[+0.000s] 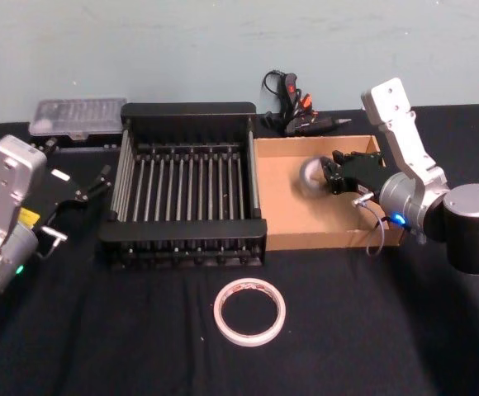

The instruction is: Pick up the white tape and place it into the black box , Pick up the silver tape and place it into the brown box.

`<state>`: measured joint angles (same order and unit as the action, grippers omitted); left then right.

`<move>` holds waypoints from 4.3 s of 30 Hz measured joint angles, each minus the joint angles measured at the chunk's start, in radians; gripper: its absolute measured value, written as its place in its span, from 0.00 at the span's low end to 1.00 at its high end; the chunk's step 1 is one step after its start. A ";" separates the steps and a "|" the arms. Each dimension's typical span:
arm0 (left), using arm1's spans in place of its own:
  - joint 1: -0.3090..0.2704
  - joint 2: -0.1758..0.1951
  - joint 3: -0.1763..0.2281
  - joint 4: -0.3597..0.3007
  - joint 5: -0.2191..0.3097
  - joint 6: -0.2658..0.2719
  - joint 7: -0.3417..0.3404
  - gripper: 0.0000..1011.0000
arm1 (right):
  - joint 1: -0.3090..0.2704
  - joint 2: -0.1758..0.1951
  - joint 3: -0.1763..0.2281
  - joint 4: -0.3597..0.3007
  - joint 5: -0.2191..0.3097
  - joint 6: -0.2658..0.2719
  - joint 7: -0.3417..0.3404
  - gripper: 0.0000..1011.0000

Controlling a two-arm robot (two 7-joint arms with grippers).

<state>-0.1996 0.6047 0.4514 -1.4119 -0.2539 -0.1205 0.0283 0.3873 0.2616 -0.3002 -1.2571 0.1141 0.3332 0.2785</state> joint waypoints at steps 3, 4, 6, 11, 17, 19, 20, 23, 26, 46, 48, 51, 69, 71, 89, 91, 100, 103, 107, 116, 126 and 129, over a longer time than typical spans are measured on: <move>0.000 0.000 0.000 0.000 0.000 0.000 0.000 0.99 | 0.000 0.000 0.000 0.000 0.000 0.000 0.000 0.27; 0.000 0.000 0.000 0.000 0.000 0.000 0.000 0.99 | 0.000 0.000 0.000 0.000 0.000 0.000 0.000 0.31; 0.000 0.000 0.000 0.000 0.000 0.000 0.000 0.99 | 0.000 0.000 0.000 -0.001 0.001 0.000 0.000 0.37; 0.000 0.000 0.000 0.000 0.000 0.000 0.000 0.99 | 0.000 0.000 0.000 -0.001 0.001 -0.001 0.000 0.51; 0.000 0.000 0.000 0.000 0.000 0.000 0.000 0.99 | 0.000 0.000 0.000 -0.001 0.001 -0.001 0.000 0.71; 0.000 0.000 0.000 0.000 0.000 0.000 0.000 0.99 | 0.000 0.000 0.000 -0.001 0.001 -0.001 0.000 0.76; 0.000 0.000 0.000 0.000 0.000 0.000 0.000 0.99 | 0.000 0.000 0.000 -0.001 0.001 -0.001 0.000 0.80; 0.000 0.000 0.000 0.000 0.000 0.000 0.000 0.99 | 0.000 0.000 0.000 -0.001 0.001 -0.001 0.000 0.89; 0.000 0.000 0.000 0.000 0.000 0.000 0.000 0.99 | 0.000 0.000 0.000 -0.001 0.001 -0.001 0.000 0.97; 0.000 0.000 0.000 0.000 0.000 0.000 0.000 0.99 | -0.007 0.002 0.010 -0.014 0.005 -0.008 0.010 0.99; 0.000 0.000 0.000 0.000 0.000 0.000 0.000 0.99 | -0.015 0.005 0.017 -0.030 0.011 -0.009 0.015 0.99; 0.000 0.000 0.000 0.000 0.000 0.000 0.000 0.99 | -0.031 0.012 0.027 -0.063 0.020 -0.009 0.023 0.99; 0.000 0.000 0.000 0.000 0.000 0.000 0.000 0.99 | -0.204 0.133 0.051 -0.343 0.110 0.007 0.113 0.99; 0.000 0.000 0.000 0.000 0.000 0.000 0.000 0.99 | -0.232 0.153 0.053 -0.377 0.120 0.007 0.121 0.99; 0.000 0.000 0.000 0.000 0.000 0.000 0.000 0.99 | -0.408 0.265 0.032 -0.532 0.168 0.007 0.140 0.99; 0.000 0.000 0.000 0.000 0.000 0.000 0.000 0.99 | -0.420 0.274 0.020 -0.539 0.170 0.007 0.141 0.99; 0.000 0.000 0.000 0.000 0.000 0.000 0.000 0.99 | -0.432 0.294 -0.045 -0.543 0.165 0.015 0.150 0.99; 0.000 0.000 0.000 0.000 0.000 0.000 0.000 0.99 | -0.423 0.292 -0.074 -0.535 0.155 0.016 0.152 0.99; 0.000 0.000 0.000 0.000 0.000 0.000 0.000 0.99 | -0.409 0.286 -0.098 -0.522 0.148 0.018 0.154 0.99; 0.000 0.000 0.000 0.000 0.000 0.000 0.000 0.99 | -0.373 0.262 -0.147 -0.484 0.120 0.008 0.155 0.99; 0.000 0.000 0.000 0.000 0.000 0.000 0.000 0.99 | -0.333 0.230 -0.184 -0.432 0.088 -0.004 0.157 0.99; 0.000 0.000 0.000 0.000 0.000 0.000 0.000 0.99 | -0.322 0.219 -0.190 -0.415 0.084 -0.001 0.159 0.99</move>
<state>-0.1996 0.6047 0.4514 -1.4120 -0.2539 -0.1205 0.0283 0.0654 0.4807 -0.4901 -1.6720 0.1984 0.3321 0.4370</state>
